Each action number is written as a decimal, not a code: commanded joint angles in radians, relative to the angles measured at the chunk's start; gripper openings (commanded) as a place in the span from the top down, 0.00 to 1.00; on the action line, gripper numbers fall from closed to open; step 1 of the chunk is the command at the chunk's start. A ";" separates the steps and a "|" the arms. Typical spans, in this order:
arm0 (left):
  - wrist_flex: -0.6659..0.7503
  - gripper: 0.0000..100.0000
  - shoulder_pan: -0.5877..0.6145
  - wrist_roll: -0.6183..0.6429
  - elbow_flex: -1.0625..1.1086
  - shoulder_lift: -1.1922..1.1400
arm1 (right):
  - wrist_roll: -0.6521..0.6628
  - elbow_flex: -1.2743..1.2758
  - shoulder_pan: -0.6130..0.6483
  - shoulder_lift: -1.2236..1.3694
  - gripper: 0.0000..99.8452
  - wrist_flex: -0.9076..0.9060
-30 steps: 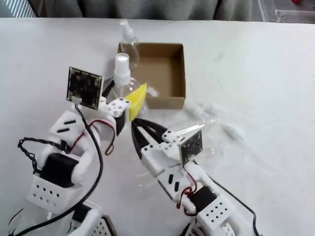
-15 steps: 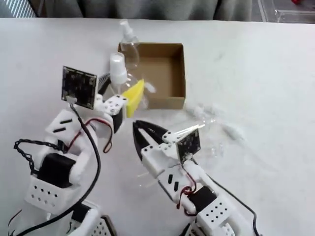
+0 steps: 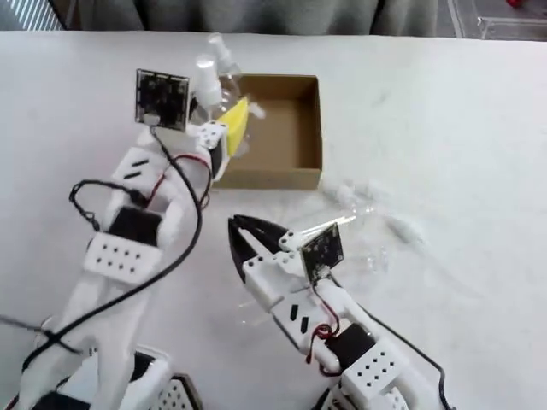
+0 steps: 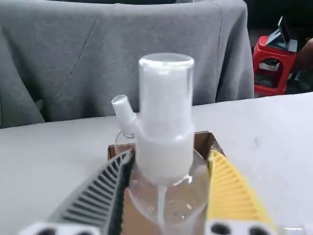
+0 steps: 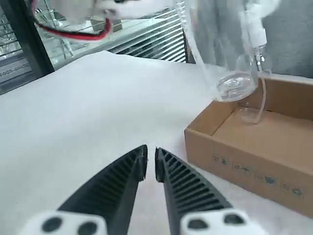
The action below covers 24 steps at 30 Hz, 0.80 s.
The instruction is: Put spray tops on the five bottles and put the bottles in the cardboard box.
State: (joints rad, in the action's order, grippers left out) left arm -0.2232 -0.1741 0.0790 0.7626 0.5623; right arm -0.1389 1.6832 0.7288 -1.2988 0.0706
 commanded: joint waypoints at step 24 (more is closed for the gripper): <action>0.341 0.92 0.113 0.005 -0.318 -0.679 | 0.011 0.012 0.008 -0.010 0.98 -0.005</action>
State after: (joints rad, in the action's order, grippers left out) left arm 0.0882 -0.0683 0.0790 0.5278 -0.1097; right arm -0.1389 1.6832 0.7288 -1.2988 0.0690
